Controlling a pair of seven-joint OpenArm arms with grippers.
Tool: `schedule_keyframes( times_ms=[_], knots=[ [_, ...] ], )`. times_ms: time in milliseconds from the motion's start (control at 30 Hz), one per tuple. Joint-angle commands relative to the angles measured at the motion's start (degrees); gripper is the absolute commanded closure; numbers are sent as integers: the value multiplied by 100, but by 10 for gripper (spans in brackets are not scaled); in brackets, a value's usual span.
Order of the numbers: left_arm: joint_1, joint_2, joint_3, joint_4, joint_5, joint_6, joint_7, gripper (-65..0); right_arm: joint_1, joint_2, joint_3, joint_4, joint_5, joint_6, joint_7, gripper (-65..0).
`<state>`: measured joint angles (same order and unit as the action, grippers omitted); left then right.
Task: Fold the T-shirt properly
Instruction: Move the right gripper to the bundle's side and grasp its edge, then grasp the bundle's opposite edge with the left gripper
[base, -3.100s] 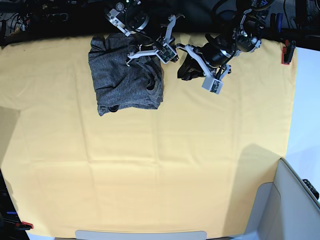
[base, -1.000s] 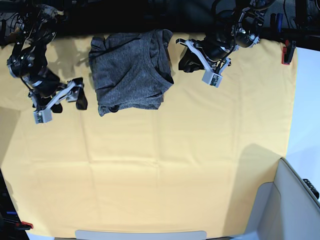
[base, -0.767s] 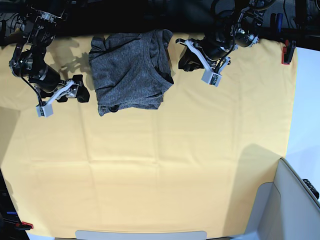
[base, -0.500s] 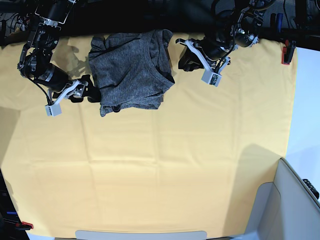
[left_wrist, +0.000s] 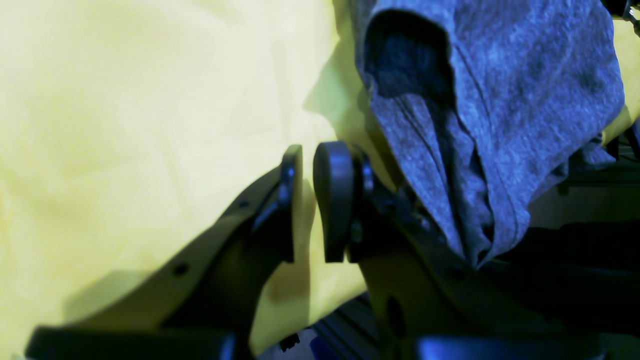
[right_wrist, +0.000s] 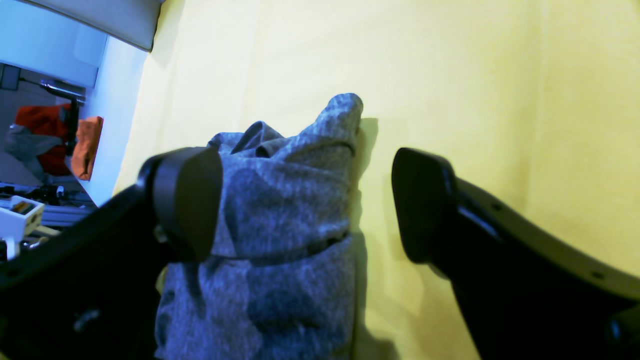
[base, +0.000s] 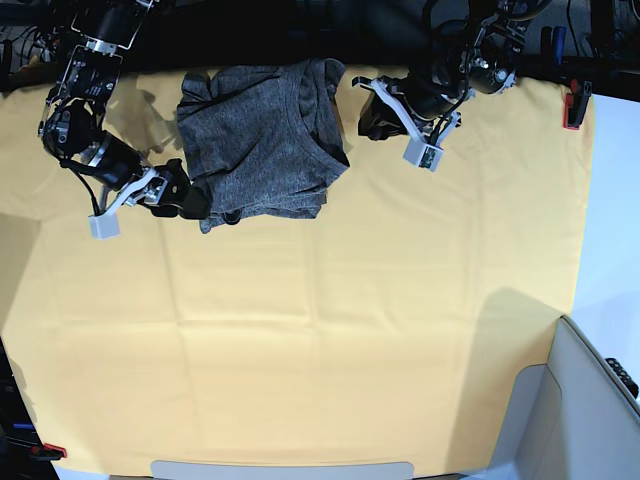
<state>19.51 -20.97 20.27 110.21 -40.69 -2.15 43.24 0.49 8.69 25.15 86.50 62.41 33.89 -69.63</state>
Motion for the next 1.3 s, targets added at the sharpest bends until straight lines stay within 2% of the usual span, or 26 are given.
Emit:
schedule_keyframes(
  times_ms=[0, 333, 433, 500, 600, 733, 800, 933, 967, 1067, 1267],
  knots=[
    [-21, -26, -1, 78, -50, -44, -109, -82, 87, 59, 13, 119, 181, 44, 92, -522],
    [-21, -26, 8, 78, -50, -44, -56, -83, 157, -170, -629, 84, 146, 35, 110, -522],
    [-3, -43, 8, 78, -59, -44, -47, -105, 131, -196, -638, 84, -74, 26, 110, -492],
    [5, -61, 8, 78, -59, -44, -30, -145, 131, -205, -638, 84, -303, 26, 110, -427],
    [5, -43, 8, 78, -76, -44, 357, -196, 122, -258, -611, 84, -681, 26, 110, -276],
    [5, -26, 8, 78, -94, -44, 656, -202, 122, -319, -594, 84, -1156, 18, 110, -91],
    [5, -17, 8, 86, -103, -53, 788, -205, 122, -328, -594, 84, -1314, 18, 119, -42],
    [-21, 97, 17, 86, -366, -62, 1262, -266, 122, -425, -594, 84, -1534, 18, 119, -36],
    [-30, 106, 34, 86, -463, -150, 1377, -276, 122, -434, -594, 84, -1578, 18, 119, -36],
    [-188, 115, 122, 86, -692, -686, 1658, -279, 122, -451, -611, 84, -1604, 18, 119, -36],
    [-390, 141, 113, 78, -920, -967, 2062, -280, 87, -557, -603, 84, -1621, 18, 119, -36]
  ],
)
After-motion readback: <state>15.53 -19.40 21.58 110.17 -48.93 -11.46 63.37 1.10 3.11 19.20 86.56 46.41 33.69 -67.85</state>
